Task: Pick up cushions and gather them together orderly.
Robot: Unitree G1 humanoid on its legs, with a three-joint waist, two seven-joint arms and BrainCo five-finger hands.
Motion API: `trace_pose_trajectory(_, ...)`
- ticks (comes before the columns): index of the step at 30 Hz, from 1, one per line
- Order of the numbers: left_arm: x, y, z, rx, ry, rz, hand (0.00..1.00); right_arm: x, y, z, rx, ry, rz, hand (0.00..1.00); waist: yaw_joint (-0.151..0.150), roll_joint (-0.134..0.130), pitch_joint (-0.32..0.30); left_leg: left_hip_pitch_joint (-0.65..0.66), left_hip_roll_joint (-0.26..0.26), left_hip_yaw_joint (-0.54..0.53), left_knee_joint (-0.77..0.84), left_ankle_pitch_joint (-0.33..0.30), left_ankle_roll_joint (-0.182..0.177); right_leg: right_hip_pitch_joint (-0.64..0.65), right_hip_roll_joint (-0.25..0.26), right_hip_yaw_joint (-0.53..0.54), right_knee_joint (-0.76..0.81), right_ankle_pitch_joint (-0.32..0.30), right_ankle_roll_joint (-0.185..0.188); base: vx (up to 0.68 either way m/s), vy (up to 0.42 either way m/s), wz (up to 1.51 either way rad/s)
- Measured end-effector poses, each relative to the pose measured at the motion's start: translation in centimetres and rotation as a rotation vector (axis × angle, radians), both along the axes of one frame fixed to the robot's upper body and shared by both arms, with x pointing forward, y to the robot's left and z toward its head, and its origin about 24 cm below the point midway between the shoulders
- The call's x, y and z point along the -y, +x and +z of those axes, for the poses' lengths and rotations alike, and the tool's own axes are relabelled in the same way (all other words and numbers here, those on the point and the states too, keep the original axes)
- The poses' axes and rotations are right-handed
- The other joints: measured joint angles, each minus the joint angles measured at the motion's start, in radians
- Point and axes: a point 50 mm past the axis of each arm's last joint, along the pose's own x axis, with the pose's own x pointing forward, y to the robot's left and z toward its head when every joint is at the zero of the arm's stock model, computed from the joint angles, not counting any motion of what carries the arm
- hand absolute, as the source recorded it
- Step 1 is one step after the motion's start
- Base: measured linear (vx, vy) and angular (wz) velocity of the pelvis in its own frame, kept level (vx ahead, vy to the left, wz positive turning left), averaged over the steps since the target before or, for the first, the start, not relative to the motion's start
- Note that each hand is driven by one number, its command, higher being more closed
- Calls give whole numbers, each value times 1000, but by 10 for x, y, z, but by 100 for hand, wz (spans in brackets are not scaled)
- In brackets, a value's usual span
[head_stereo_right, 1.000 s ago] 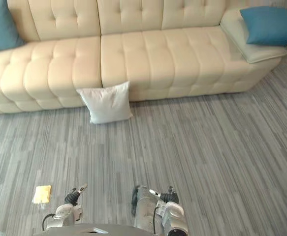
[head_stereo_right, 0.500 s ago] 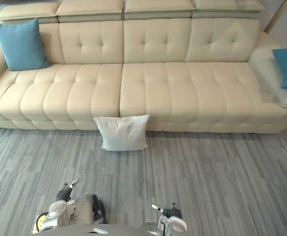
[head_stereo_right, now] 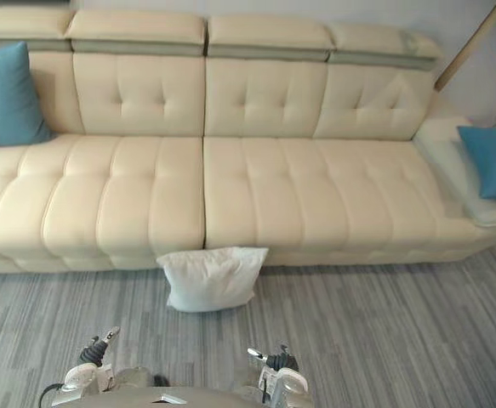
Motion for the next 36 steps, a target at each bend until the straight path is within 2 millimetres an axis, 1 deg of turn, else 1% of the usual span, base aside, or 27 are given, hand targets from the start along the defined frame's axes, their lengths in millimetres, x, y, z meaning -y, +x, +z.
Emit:
trace_pose_trajectory(1, 0, -3, -1, -12, -4, 4, 0, 2, -2, 0, -3, -3, -6, 0, -8, 0, 1, 46, 8, -4, -24, 9, -26, -34, 13, -61, -136, -42, -31, 239, -166, 19)
trace_pose_trajectory(2, 0, -4, -2, -15, -5, 6, 0, 2, -3, -1, -5, -4, -7, 0, -10, 0, 1, 56, 8, -4, -30, 11, -30, -36, 17, -73, -179, -42, -34, 291, -202, 27)
trace_pose_trajectory(3, 0, -6, -2, -20, -6, 11, 0, 1, -2, 0, -4, -4, 2, 0, -15, -2, -1, 74, 7, -10, -41, 9, -54, -35, 35, -101, -373, -5, -48, 247, -178, 25)
trace_pose_trajectory(4, -1, -6, -2, -21, -3, 12, 0, -1, -3, -1, -9, -3, 16, 0, -14, -10, -5, 80, -5, -17, -43, 5, -73, -25, 47, -102, -501, 90, -68, 346, -212, 19)
trace_pose_trajectory(5, 7, -7, -4, -26, -29, 22, 0, 4, 0, 1, 0, -19, 28, 0, -4, 23, -6, 96, 10, -52, -57, -1, -95, -12, 74, -109, -533, 96, -114, 323, -151, 5)
trace_pose_trajectory(6, 16, -8, -6, -30, -56, 31, 0, 11, 1, 3, 4, -40, 30, 0, -1, 66, -13, 92, 34, -70, -74, 16, -95, 7, 101, -124, -575, 99, -120, 325, -132, 2)
trace_pose_trajectory(7, 23, -8, -7, -28, -75, 35, 0, 15, 0, 3, 2, -48, 26, 0, -2, 77, -9, 93, 41, -75, -83, 27, -94, 17, 110, -132, -596, 99, -120, 272, -109, 10)
trace_pose_trajectory(8, 26, -7, -7, -25, -79, 34, 0, 18, 0, 4, 1, -56, 18, 0, -2, 95, -9, 106, 43, -83, -109, 57, -93, 35, 120, -140, -620, 98, -121, 306, -145, 16)
trace_pose_trajectory(9, 28, -8, -7, -28, -84, 33, 0, 19, -1, 3, -3, -57, 18, 0, -4, 100, -10, 125, 46, -95, -129, 87, -92, 64, 127, -150, -648, 98, -122, 272, -136, 15)
trace_pose_trajectory(11, 30, -7, -7, -26, -93, 32, 0, 18, -4, 1, -16, -52, 18, 0, -5, 92, -9, 142, 47, -95, -134, 122, -87, 109, 132, -157, -689, 98, -122, 169, -80, 12)
trace_pose_trajectory(14, 29, -7, -7, -26, -90, 34, 0, 17, -6, 0, -23, -49, 17, 0, 0, 88, -12, 144, 54, -92, -128, 137, -99, 141, 145, -157, -744, 103, -116, 63, -9, 2)
trace_pose_trajectory(16, 21, -6, -6, -21, -69, 28, 0, 13, -7, 0, -24, -38, 17, 0, 0, 73, -10, 109, 59, -91, -54, 146, -113, 153, 139, -154, -767, 109, -111, 9, 6, 4)
trace_pose_trajectory(17, 16, -5, -5, -17, -55, 30, 0, 12, -9, -1, -30, -34, 16, 0, 5, 56, -12, 74, 68, -90, 23, 154, -126, 164, 136, -152, -785, 117, -110, 0, 0, 0)
trace_pose_trajectory(19, 14, -3, -4, -8, -47, 29, 0, 10, -13, -3, -40, -29, 13, 0, 18, 48, -13, 22, 93, -90, 155, 168, -120, 195, 136, -147, -821, 127, -111, 20, 35, -7)
trace_pose_trajectory(20, 13, -4, -4, -8, -45, 29, 0, 10, -14, -3, -43, -27, 12, 0, 20, 44, -13, 11, 96, -91, 189, 175, -119, 202, 130, -142, -828, 128, -110, 19, 74, -13)
trace_pose_trajectory(21, 14, -5, -4, -11, -46, 29, 0, 9, -15, -3, -45, -26, 10, 0, 22, 36, -11, 8, 99, -86, 179, 123, -106, 213, 124, -131, -840, 130, -107, 15, 99, -12)
trace_pose_trajectory(22, 15, -5, -4, -12, -50, 30, 0, 10, -14, -3, -41, -27, 11, 0, 16, 44, -13, -1, 100, -87, 136, 84, -94, 219, 122, -129, -842, 131, -104, 19, 109, -13)
trace_pose_trajectory(23, 15, -5, -4, -11, -51, 30, 0, 9, -13, -3, -41, -27, 11, 0, 18, 44, -13, -7, 100, -87, 107, 75, -91, 220, 119, -124, -840, 130, -99, 6, 149, -13)
trace_pose_trajectory(24, 15, -5, -4, -11, -50, 29, 0, 9, -13, -3, -41, -26, 11, 0, 18, 44, -12, -23, 99, -90, 48, 76, -85, 219, 112, -123, -829, 131, -85, -12, 201, -12)
trace_pose_trajectory(25, 16, -5, -4, -11, -52, 29, 0, 10, -13, -3, -41, -29, 11, 0, 16, 49, -13, -33, 98, -95, -13, 109, -79, 215, 110, -120, -812, 124, -71, -20, 222, -14)
trace_pose_trajectory(26, 16, -5, -4, -11, -52, 30, 0, 11, -13, -3, -40, -31, 12, 0, 19, 58, -15, -20, 93, -103, -39, 97, -112, 209, 107, -106, -788, 114, -56, -30, 229, -14)
trace_pose_trajectory(27, 13, -6, -4, -14, -45, 29, 0, 10, -15, -3, -44, -28, 11, 0, 19, 57, -21, -15, 73, -91, -57, 93, -114, 201, 98, -89, -784, 114, -46, 3, 212, -19)
trace_pose_trajectory(28, 10, -8, -4, -17, -36, 29, 0, 7, -16, -4, -47, -19, 10, 0, 19, 42, -27, -14, 58, -80, -67, 92, -112, 201, 87, -79, -798, 126, -38, 11, 192, -16)
trace_pose_trajectory(30, 7, -8, -4, -19, -29, 28, 0, 3, -17, -5, -49, -10, 6, 0, 20, 32, -32, -1, 39, -58, -89, 97, -106, 203, 77, -65, -824, 140, -36, 17, 158, -23)
trace_pose_trajectory(31, 7, -8, -4, -21, -26, 22, 0, 3, -17, -5, -49, -10, 7, 0, 18, 32, -32, 8, 31, -51, -101, 99, -102, 208, 73, -62, -836, 149, -29, 20, 153, -27)
trace_pose_trajectory(33, 9, -10, -5, -25, -37, 17, 0, 5, -17, -4, -45, -15, 6, 0, 14, 44, -32, 33, 14, -34, -132, 104, -95, 227, 71, -43, -879, 177, -11, 28, 105, -21)
trace_pose_trajectory(36, 11, -10, -5, -27, -45, 12, 0, 5, -17, -4, -46, -15, 6, 0, 11, 52, -35, 42, 8, -35, -146, 110, -92, 240, 73, -44, -908, 189, -5, 47, 32, -2)
